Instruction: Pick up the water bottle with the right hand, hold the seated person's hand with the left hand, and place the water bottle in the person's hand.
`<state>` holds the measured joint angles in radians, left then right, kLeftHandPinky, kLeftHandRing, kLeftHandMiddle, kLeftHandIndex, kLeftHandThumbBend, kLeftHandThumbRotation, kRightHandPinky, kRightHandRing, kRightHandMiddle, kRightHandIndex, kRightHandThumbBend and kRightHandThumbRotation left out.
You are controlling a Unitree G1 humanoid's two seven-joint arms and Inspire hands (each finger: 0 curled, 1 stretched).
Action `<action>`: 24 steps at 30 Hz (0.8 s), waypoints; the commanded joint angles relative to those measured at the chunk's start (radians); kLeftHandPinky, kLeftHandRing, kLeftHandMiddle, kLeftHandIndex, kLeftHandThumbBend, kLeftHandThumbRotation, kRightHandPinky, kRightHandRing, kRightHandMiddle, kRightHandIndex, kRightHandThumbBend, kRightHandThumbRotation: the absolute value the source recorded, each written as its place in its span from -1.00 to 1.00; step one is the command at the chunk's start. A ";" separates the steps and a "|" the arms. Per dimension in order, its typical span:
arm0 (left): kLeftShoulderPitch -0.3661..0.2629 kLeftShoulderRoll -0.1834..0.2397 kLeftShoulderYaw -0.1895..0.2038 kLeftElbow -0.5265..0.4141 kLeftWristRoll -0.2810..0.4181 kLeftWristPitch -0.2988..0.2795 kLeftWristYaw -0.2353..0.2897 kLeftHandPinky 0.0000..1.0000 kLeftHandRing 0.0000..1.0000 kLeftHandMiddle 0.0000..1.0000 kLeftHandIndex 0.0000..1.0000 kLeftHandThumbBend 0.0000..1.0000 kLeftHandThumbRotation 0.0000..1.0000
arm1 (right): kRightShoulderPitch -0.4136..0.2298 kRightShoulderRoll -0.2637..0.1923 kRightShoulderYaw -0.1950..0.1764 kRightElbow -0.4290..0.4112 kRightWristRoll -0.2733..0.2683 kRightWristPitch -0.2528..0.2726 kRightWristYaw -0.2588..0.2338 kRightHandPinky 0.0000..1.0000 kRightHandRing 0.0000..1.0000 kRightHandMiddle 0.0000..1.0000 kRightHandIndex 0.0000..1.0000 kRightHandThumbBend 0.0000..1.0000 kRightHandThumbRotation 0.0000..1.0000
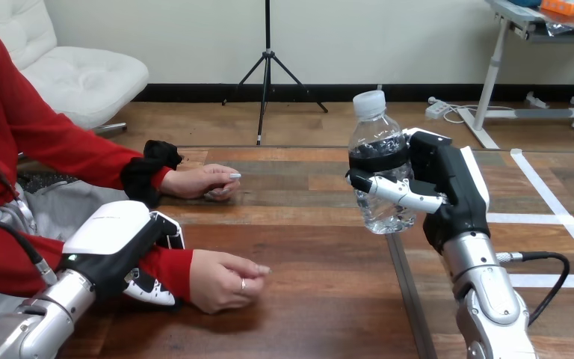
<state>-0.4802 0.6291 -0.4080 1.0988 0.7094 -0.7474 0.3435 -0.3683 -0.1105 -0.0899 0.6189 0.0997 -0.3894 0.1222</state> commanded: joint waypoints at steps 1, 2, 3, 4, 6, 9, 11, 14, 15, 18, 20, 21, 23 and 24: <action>-0.042 -0.041 0.022 -0.091 -0.041 -0.043 0.010 -0.53 -0.38 -0.24 -0.27 0.53 -0.88 | -0.105 0.019 -0.009 0.023 0.008 -0.063 0.008 -0.88 -0.79 -0.63 -0.52 0.42 -1.00; -0.042 -0.041 0.023 -0.092 -0.042 -0.045 0.010 -0.53 -0.38 -0.24 -0.27 0.53 -0.88 | -0.106 0.019 -0.009 0.029 0.009 -0.067 0.010 -0.88 -0.78 -0.63 -0.52 0.42 -1.00; -0.042 -0.040 0.023 -0.095 -0.043 -0.048 0.010 -0.53 -0.38 -0.24 -0.27 0.53 -0.88 | -0.109 0.021 -0.009 0.038 0.011 -0.072 0.012 -0.88 -0.78 -0.62 -0.52 0.42 -1.00; -0.042 -0.039 0.024 -0.097 -0.044 -0.049 0.010 -0.53 -0.38 -0.24 -0.27 0.53 -0.88 | -0.111 0.022 -0.010 0.044 0.012 -0.076 0.013 -0.88 -0.78 -0.62 -0.51 0.43 -1.00; -0.042 -0.039 0.025 -0.101 -0.047 -0.053 0.010 -0.53 -0.39 -0.25 -0.27 0.53 -0.88 | -0.115 0.025 -0.011 0.059 0.016 -0.083 0.017 -0.87 -0.77 -0.61 -0.51 0.44 -1.00; -0.042 -0.038 0.027 -0.103 -0.051 -0.057 0.011 -0.53 -0.39 -0.26 -0.28 0.54 -0.88 | -0.121 0.028 -0.013 0.079 0.018 -0.095 0.022 -0.87 -0.77 -0.61 -0.51 0.45 -1.00; -0.042 -0.037 0.027 -0.105 -0.053 -0.059 0.012 -0.54 -0.40 -0.27 -0.28 0.53 -0.88 | -0.124 0.029 -0.013 0.090 0.016 -0.102 0.022 -0.87 -0.77 -0.61 -0.51 0.45 -1.00; -0.042 -0.036 0.029 -0.106 -0.052 -0.068 0.023 -0.55 -0.41 -0.27 -0.29 0.53 -0.88 | -0.127 0.033 -0.015 0.099 0.020 -0.103 0.025 -0.87 -0.77 -0.61 -0.51 0.46 -1.00; -0.042 -0.036 0.030 -0.107 -0.052 -0.071 0.030 -0.56 -0.42 -0.28 -0.29 0.54 -0.89 | -0.128 0.034 -0.015 0.105 0.020 -0.106 0.026 -0.87 -0.77 -0.61 -0.51 0.46 -1.00; -0.041 -0.034 0.032 -0.112 -0.052 -0.075 0.035 -0.56 -0.43 -0.29 -0.29 0.54 -0.89 | -0.132 0.037 -0.016 0.118 0.018 -0.112 0.026 -0.87 -0.77 -0.61 -0.51 0.46 -1.00; -0.041 -0.033 0.034 -0.115 -0.055 -0.075 0.032 -0.57 -0.43 -0.29 -0.30 0.53 -0.89 | -0.133 0.039 -0.016 0.123 0.017 -0.114 0.024 -0.87 -0.77 -0.61 -0.51 0.47 -1.00; -0.040 -0.032 0.036 -0.118 -0.054 -0.077 0.037 -0.57 -0.43 -0.29 -0.30 0.53 -0.89 | -0.134 0.041 -0.016 0.129 0.016 -0.116 0.024 -0.87 -0.77 -0.61 -0.51 0.47 -1.00; -0.040 -0.031 0.037 -0.121 -0.053 -0.080 0.042 -0.57 -0.44 -0.29 -0.30 0.53 -0.90 | -0.136 0.042 -0.016 0.136 0.015 -0.120 0.024 -0.87 -0.77 -0.61 -0.51 0.48 -1.00; -0.038 -0.031 0.040 -0.126 -0.057 -0.079 0.037 -0.57 -0.44 -0.30 -0.30 0.53 -0.90 | -0.137 0.044 -0.015 0.139 0.012 -0.120 0.019 -0.87 -0.77 -0.61 -0.51 0.48 -1.00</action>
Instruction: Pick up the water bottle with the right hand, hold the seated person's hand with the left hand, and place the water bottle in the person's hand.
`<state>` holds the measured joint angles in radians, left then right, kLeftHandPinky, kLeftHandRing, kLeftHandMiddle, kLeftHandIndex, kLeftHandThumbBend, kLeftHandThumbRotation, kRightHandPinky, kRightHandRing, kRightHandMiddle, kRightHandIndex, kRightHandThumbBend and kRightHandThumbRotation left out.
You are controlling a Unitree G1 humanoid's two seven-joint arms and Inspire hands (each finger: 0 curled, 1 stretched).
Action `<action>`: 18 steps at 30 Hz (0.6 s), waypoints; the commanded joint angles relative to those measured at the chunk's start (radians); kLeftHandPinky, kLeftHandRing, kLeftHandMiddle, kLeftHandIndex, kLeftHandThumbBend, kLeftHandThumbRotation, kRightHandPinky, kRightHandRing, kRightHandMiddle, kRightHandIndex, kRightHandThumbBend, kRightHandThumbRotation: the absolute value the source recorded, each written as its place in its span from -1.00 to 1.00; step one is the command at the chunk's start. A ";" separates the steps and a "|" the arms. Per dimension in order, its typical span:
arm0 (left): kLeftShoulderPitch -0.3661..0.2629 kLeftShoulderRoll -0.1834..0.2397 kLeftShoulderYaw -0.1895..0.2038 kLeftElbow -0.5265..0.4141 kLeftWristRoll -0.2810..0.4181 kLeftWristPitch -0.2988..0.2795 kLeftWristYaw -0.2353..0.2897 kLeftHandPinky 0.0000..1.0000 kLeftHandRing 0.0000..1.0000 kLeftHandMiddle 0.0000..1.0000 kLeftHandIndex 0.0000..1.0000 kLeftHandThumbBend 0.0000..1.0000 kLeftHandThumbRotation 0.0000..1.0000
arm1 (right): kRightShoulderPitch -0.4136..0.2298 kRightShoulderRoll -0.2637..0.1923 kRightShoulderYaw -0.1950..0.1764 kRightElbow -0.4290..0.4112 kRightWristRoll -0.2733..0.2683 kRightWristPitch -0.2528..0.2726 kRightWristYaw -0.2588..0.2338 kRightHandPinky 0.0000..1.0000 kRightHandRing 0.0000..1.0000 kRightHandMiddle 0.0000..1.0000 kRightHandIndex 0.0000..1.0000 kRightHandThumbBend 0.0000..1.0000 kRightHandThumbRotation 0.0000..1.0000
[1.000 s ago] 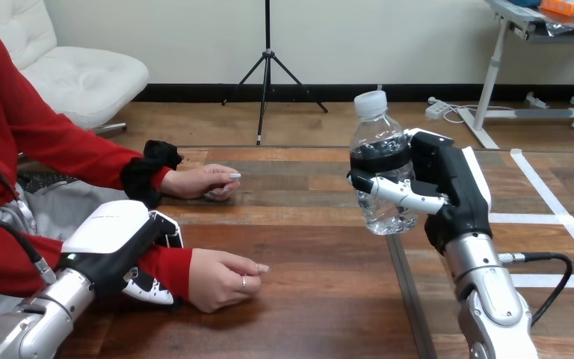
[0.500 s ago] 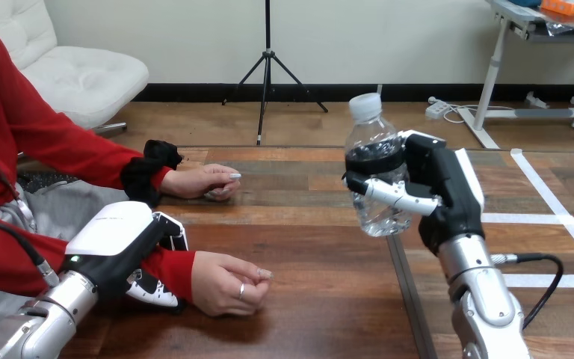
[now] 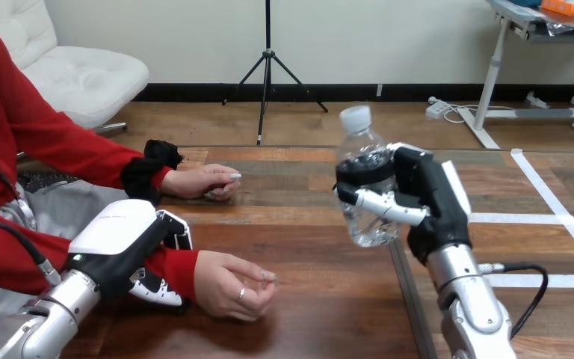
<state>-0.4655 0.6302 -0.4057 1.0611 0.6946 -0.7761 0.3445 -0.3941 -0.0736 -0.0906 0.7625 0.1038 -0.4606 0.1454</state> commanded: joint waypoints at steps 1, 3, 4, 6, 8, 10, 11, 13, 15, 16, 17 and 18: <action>-0.052 -0.031 0.039 -0.091 -0.046 -0.050 0.032 -0.57 -0.44 -0.30 -0.30 0.53 -0.90 | -0.112 0.009 -0.014 -0.002 0.005 -0.049 -0.007 -0.87 -0.77 -0.61 -0.51 0.48 -1.00; -0.050 -0.029 0.042 -0.099 -0.048 -0.048 0.031 -0.58 -0.44 -0.30 -0.30 0.52 -0.90 | -0.114 0.013 -0.013 0.004 0.004 -0.049 -0.011 -0.87 -0.77 -0.61 -0.51 0.48 -1.00; -0.048 -0.027 0.043 -0.104 -0.047 -0.047 0.034 -0.58 -0.44 -0.30 -0.30 0.52 -0.90 | -0.114 0.014 -0.013 0.006 0.004 -0.049 -0.011 -0.87 -0.76 -0.61 -0.51 0.49 -1.00; -0.045 -0.023 0.046 -0.114 -0.050 -0.047 0.033 -0.57 -0.44 -0.30 -0.30 0.52 -0.90 | -0.117 0.018 -0.012 0.014 0.000 -0.052 -0.016 -0.87 -0.76 -0.61 -0.51 0.49 -1.00; -0.043 -0.021 0.050 -0.122 -0.055 -0.049 0.028 -0.57 -0.43 -0.29 -0.29 0.52 -0.91 | -0.119 0.020 -0.011 0.023 -0.004 -0.057 -0.021 -0.87 -0.76 -0.61 -0.51 0.50 -1.00; -0.041 -0.016 0.053 -0.131 -0.053 -0.055 0.035 -0.57 -0.43 -0.28 -0.28 0.52 -0.91 | -0.121 0.024 -0.009 0.036 -0.006 -0.065 -0.022 -0.86 -0.76 -0.61 -0.51 0.50 -1.00; -0.041 -0.015 0.055 -0.134 -0.052 -0.056 0.036 -0.56 -0.43 -0.28 -0.27 0.52 -0.92 | -0.122 0.025 -0.009 0.041 -0.006 -0.068 -0.022 -0.86 -0.76 -0.61 -0.51 0.50 -1.00; -0.038 -0.012 0.061 -0.143 -0.055 -0.059 0.036 -0.56 -0.43 -0.28 -0.27 0.52 -0.92 | -0.124 0.029 -0.006 0.052 -0.009 -0.075 -0.024 -0.86 -0.76 -0.61 -0.52 0.51 -1.00; -0.036 -0.009 0.068 -0.150 -0.058 -0.061 0.031 -0.56 -0.43 -0.28 -0.26 0.53 -0.92 | -0.126 0.032 -0.004 0.062 -0.009 -0.081 -0.022 -0.86 -0.76 -0.61 -0.52 0.51 -1.00; -0.035 -0.008 0.071 -0.154 -0.060 -0.062 0.028 -0.56 -0.43 -0.28 -0.26 0.53 -0.92 | -0.126 0.033 -0.004 0.066 -0.009 -0.083 -0.020 -0.86 -0.76 -0.61 -0.52 0.51 -1.00; -0.035 -0.008 0.074 -0.156 -0.061 -0.063 0.026 -0.56 -0.43 -0.28 -0.26 0.53 -0.92 | -0.127 0.034 -0.003 0.070 -0.008 -0.085 -0.019 -0.86 -0.76 -0.61 -0.52 0.51 -1.00; -0.033 -0.005 0.078 -0.161 -0.065 -0.064 0.020 -0.56 -0.43 -0.28 -0.26 0.52 -0.92 | -0.127 0.038 -0.003 0.075 -0.006 -0.090 -0.014 -0.86 -0.76 -0.61 -0.52 0.50 -1.00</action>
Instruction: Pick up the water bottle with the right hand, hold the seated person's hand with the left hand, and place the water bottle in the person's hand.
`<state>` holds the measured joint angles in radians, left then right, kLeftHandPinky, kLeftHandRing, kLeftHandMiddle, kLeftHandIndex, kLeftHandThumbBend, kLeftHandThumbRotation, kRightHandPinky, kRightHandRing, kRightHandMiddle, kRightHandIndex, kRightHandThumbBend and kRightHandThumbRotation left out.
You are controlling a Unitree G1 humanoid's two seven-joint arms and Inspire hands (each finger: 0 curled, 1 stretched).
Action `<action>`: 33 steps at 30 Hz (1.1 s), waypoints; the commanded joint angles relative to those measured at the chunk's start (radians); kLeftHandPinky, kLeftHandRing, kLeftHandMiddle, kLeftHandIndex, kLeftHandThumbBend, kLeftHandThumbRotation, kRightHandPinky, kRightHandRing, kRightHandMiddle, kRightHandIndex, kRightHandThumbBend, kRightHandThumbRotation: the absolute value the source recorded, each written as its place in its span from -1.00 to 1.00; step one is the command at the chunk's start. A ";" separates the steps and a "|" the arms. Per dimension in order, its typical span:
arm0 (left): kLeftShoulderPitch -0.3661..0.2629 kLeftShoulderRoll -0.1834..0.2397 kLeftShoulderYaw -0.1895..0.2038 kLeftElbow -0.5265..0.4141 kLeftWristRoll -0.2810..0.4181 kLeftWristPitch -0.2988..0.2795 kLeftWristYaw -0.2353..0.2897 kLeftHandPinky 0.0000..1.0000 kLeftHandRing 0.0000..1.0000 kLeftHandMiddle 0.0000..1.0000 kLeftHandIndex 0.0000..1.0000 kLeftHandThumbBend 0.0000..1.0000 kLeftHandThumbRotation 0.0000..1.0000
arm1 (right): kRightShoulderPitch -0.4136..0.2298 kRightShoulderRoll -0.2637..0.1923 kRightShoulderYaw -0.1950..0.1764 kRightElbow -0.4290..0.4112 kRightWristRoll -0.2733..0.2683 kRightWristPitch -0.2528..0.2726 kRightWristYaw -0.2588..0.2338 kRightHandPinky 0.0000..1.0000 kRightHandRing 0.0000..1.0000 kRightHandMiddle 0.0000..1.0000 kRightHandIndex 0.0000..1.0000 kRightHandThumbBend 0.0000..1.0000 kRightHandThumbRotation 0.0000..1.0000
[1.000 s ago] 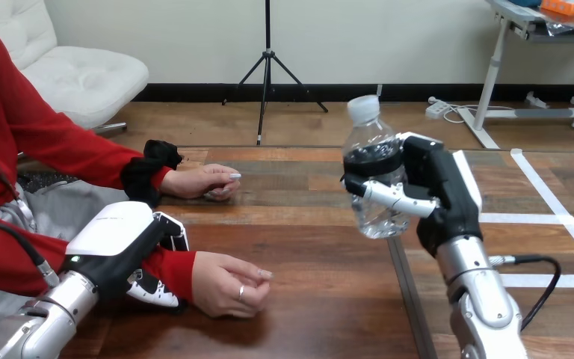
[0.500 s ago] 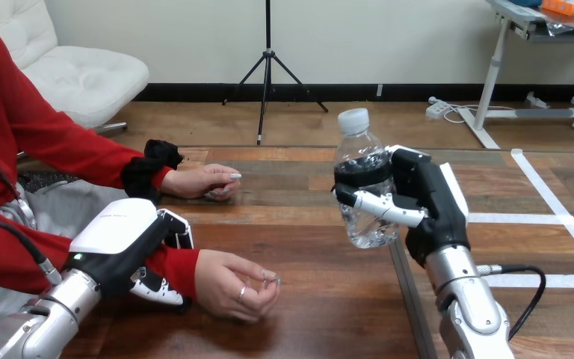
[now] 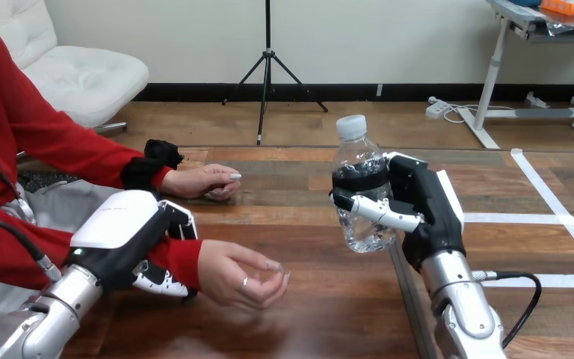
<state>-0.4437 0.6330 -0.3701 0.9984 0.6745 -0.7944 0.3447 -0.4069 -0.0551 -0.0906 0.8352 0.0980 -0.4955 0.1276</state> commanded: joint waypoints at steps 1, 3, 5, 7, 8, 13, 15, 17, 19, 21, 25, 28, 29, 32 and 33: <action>-0.054 -0.007 0.045 -0.102 -0.047 -0.046 0.016 -0.56 -0.43 -0.28 -0.26 0.52 -0.92 | -0.115 0.021 -0.003 0.007 0.002 -0.059 0.008 -0.86 -0.76 -0.61 -0.52 0.50 -1.00; -0.052 -0.004 0.051 -0.110 -0.053 -0.048 0.009 -0.55 -0.42 -0.27 -0.26 0.52 -0.92 | -0.115 0.026 -0.003 0.012 0.004 -0.061 0.010 -0.86 -0.76 -0.61 -0.52 0.50 -1.00; -0.051 -0.003 0.056 -0.114 -0.057 -0.051 0.004 -0.55 -0.43 -0.27 -0.25 0.51 -0.92 | -0.115 0.030 -0.002 0.016 0.003 -0.059 0.009 -0.86 -0.76 -0.61 -0.52 0.50 -1.00; -0.048 0.000 0.061 -0.123 -0.061 -0.054 0.002 -0.56 -0.43 -0.27 -0.25 0.51 -0.92 | -0.116 0.032 0.004 0.023 -0.008 -0.064 0.002 -0.86 -0.76 -0.61 -0.52 0.49 -1.00; -0.048 0.001 0.063 -0.126 -0.062 -0.055 0.001 -0.56 -0.43 -0.27 -0.25 0.51 -0.92 | -0.116 0.032 0.005 0.026 -0.012 -0.065 0.000 -0.86 -0.76 -0.61 -0.52 0.49 -1.00; -0.043 0.007 0.075 -0.150 -0.073 -0.058 -0.012 -0.55 -0.43 -0.27 -0.24 0.50 -0.93 | -0.111 0.042 0.021 0.030 -0.042 -0.072 -0.023 -0.86 -0.76 -0.61 -0.52 0.47 -1.00; -0.041 0.009 0.079 -0.157 -0.075 -0.061 -0.013 -0.55 -0.42 -0.27 -0.24 0.49 -0.92 | -0.108 0.047 0.027 0.029 -0.055 -0.073 -0.033 -0.86 -0.76 -0.61 -0.52 0.46 -1.00; -0.039 0.009 0.082 -0.160 -0.080 -0.066 -0.012 -0.54 -0.41 -0.26 -0.24 0.49 -0.92 | -0.107 0.049 0.030 0.032 -0.063 -0.074 -0.039 -0.86 -0.76 -0.61 -0.51 0.45 -1.00; -0.039 0.009 0.086 -0.162 -0.087 -0.069 -0.017 -0.53 -0.40 -0.26 -0.23 0.49 -0.92 | -0.104 0.052 0.039 0.033 -0.083 -0.081 -0.058 -0.86 -0.75 -0.60 -0.51 0.45 -1.00; -0.037 0.010 0.089 -0.170 -0.091 -0.069 -0.023 -0.52 -0.40 -0.25 -0.23 0.49 -0.92 | -0.101 0.058 0.041 0.034 -0.088 -0.082 -0.061 -0.85 -0.75 -0.59 -0.51 0.45 -1.00; -0.034 0.012 0.096 -0.184 -0.092 -0.069 -0.029 -0.52 -0.39 -0.25 -0.22 0.49 -0.92 | -0.098 0.069 0.046 0.037 -0.092 -0.079 -0.066 -0.85 -0.75 -0.60 -0.51 0.43 -1.00; -0.033 0.010 0.100 -0.190 -0.092 -0.070 -0.030 -0.52 -0.40 -0.24 -0.21 0.49 -0.92 | -0.097 0.075 0.049 0.041 -0.101 -0.080 -0.073 -0.85 -0.75 -0.60 -0.51 0.43 -1.00; -0.032 0.010 0.102 -0.192 -0.092 -0.069 -0.030 -0.52 -0.40 -0.24 -0.21 0.50 -0.93 | -0.097 0.076 0.049 0.041 -0.102 -0.080 -0.074 -0.85 -0.75 -0.60 -0.51 0.43 -1.00; -0.030 0.009 0.106 -0.201 -0.095 -0.066 -0.036 -0.53 -0.40 -0.24 -0.21 0.51 -0.93 | -0.096 0.084 0.056 0.052 -0.116 -0.091 -0.086 -0.85 -0.75 -0.60 -0.51 0.43 -1.00; -0.030 0.009 0.107 -0.207 -0.093 -0.066 -0.034 -0.53 -0.41 -0.24 -0.21 0.51 -0.93 | -0.095 0.089 0.058 0.055 -0.119 -0.089 -0.089 -0.85 -0.75 -0.60 -0.51 0.43 -1.00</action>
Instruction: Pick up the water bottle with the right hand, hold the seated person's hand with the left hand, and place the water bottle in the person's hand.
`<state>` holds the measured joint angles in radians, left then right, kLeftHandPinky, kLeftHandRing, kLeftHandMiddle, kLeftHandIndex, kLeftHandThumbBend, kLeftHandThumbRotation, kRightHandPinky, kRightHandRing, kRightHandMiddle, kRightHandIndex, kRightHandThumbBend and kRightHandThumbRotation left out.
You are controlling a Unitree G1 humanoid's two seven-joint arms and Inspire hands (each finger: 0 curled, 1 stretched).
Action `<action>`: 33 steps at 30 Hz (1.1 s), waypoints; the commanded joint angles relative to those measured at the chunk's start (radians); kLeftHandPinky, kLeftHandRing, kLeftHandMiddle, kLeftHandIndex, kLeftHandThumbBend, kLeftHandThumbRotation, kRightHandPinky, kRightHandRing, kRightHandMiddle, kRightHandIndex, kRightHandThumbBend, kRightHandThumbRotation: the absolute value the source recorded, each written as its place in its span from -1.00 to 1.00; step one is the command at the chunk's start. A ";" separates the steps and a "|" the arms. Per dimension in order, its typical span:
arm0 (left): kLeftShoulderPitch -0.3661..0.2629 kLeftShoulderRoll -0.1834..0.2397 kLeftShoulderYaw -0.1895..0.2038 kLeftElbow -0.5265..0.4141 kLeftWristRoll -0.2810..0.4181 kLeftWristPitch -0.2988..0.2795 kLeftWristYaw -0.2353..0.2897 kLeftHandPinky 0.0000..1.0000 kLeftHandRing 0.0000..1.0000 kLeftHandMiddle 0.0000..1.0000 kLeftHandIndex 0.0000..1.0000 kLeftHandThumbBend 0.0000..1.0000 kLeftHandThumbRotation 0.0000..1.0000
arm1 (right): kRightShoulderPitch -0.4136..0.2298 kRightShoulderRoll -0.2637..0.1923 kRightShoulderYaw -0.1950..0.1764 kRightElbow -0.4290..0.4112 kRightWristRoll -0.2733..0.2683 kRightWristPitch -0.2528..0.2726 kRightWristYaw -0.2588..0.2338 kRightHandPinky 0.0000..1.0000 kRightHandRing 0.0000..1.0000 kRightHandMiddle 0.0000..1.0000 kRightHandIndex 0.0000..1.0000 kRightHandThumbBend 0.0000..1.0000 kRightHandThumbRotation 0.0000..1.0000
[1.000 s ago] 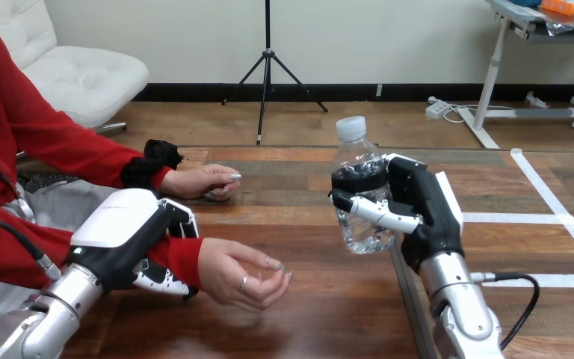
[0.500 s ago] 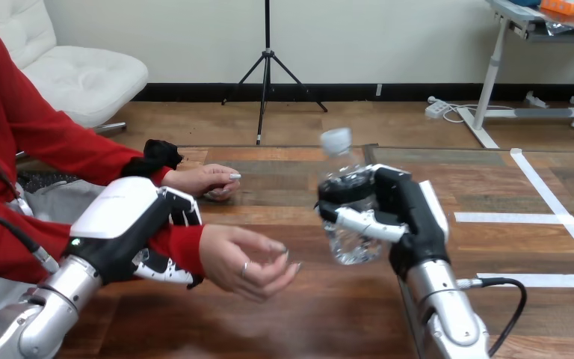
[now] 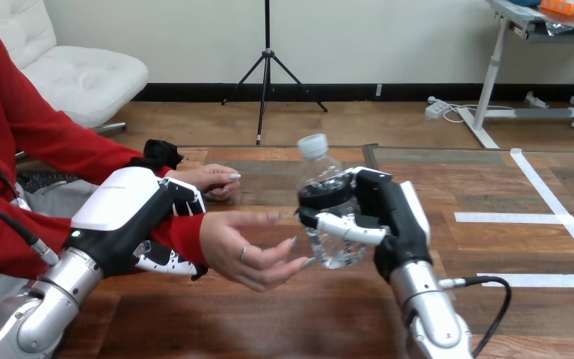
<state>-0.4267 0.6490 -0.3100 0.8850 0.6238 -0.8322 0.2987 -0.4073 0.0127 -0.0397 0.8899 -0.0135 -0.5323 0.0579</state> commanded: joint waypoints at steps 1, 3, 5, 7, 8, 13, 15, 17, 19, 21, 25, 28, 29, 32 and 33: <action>-0.046 -0.007 0.047 -0.098 -0.041 -0.028 0.013 -0.53 -0.41 -0.24 -0.21 0.51 -0.94 | -0.095 0.024 0.008 0.001 -0.009 -0.050 -0.021 -0.85 -0.75 -0.60 -0.52 0.44 -1.00; -0.045 -0.008 0.050 -0.103 -0.044 -0.029 0.011 -0.54 -0.41 -0.25 -0.21 0.52 -0.95 | -0.094 0.027 0.015 0.004 -0.023 -0.046 -0.036 -0.85 -0.74 -0.59 -0.51 0.45 -1.00; -0.044 -0.011 0.054 -0.106 -0.049 -0.030 0.007 -0.54 -0.41 -0.25 -0.21 0.53 -0.95 | -0.094 0.027 0.022 0.007 -0.039 -0.044 -0.052 -0.84 -0.73 -0.58 -0.51 0.46 -1.00; -0.042 -0.011 0.057 -0.113 -0.048 -0.028 0.006 -0.54 -0.42 -0.24 -0.21 0.54 -0.96 | -0.095 0.030 0.028 0.015 -0.053 -0.056 -0.061 -0.83 -0.72 -0.58 -0.51 0.47 -1.00; -0.041 -0.011 0.057 -0.115 -0.047 -0.027 0.005 -0.54 -0.42 -0.24 -0.21 0.54 -0.96 | -0.095 0.031 0.029 0.017 -0.056 -0.060 -0.064 -0.83 -0.72 -0.58 -0.51 0.47 -1.00; -0.034 -0.015 0.065 -0.134 -0.062 -0.015 -0.014 -0.54 -0.41 -0.24 -0.22 0.55 -0.95 | -0.089 0.048 0.052 0.023 -0.088 -0.067 -0.088 -0.80 -0.69 -0.55 -0.51 0.50 -1.00; -0.034 -0.017 0.064 -0.135 -0.057 -0.016 -0.005 -0.54 -0.41 -0.24 -0.22 0.54 -0.95 | -0.087 0.053 0.060 0.025 -0.098 -0.070 -0.095 -0.79 -0.68 -0.55 -0.51 0.50 -1.00; -0.035 -0.017 0.064 -0.136 -0.047 -0.019 0.009 -0.54 -0.41 -0.24 -0.22 0.55 -0.95 | -0.085 0.057 0.066 0.027 -0.105 -0.072 -0.099 -0.79 -0.68 -0.54 -0.51 0.51 -1.00; -0.032 -0.017 0.067 -0.146 -0.054 -0.005 -0.009 -0.54 -0.41 -0.24 -0.21 0.54 -0.94 | -0.081 0.063 0.073 0.027 -0.109 -0.085 -0.096 -0.79 -0.67 -0.54 -0.51 0.51 -1.00; -0.033 -0.018 0.067 -0.145 -0.053 -0.002 -0.010 -0.54 -0.41 -0.24 -0.21 0.54 -0.92 | -0.077 0.069 0.078 0.027 -0.112 -0.091 -0.095 -0.78 -0.67 -0.54 -0.51 0.52 -1.00; -0.042 -0.022 0.065 -0.122 -0.044 -0.014 0.005 -0.54 -0.41 -0.24 -0.21 0.53 -0.91 | -0.069 0.080 0.086 0.024 -0.115 -0.090 -0.099 -0.78 -0.67 -0.55 -0.52 0.54 -1.00; -0.042 -0.022 0.064 -0.128 -0.036 -0.008 0.006 -0.55 -0.41 -0.24 -0.21 0.52 -0.91 | -0.060 0.083 0.094 0.017 -0.120 -0.092 -0.096 -0.78 -0.67 -0.56 -0.52 0.54 -1.00; -0.042 -0.021 0.064 -0.131 -0.033 -0.005 0.006 -0.54 -0.41 -0.24 -0.20 0.52 -0.91 | -0.058 0.084 0.096 0.016 -0.121 -0.093 -0.096 -0.78 -0.67 -0.56 -0.52 0.54 -1.00; -0.043 -0.024 0.065 -0.127 -0.036 -0.008 0.006 -0.54 -0.40 -0.22 -0.19 0.52 -0.92 | -0.053 0.090 0.101 0.009 -0.124 -0.092 -0.099 -0.79 -0.67 -0.56 -0.52 0.55 -1.00; -0.044 -0.025 0.065 -0.126 -0.033 -0.007 0.008 -0.53 -0.40 -0.22 -0.19 0.52 -0.92 | -0.048 0.092 0.104 0.002 -0.126 -0.088 -0.100 -0.79 -0.67 -0.56 -0.52 0.56 -1.00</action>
<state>-0.3993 0.6461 -0.2723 0.8157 0.5986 -0.8260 0.2756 -0.4070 0.0849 0.0514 0.9429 -0.1357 -0.5809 -0.0317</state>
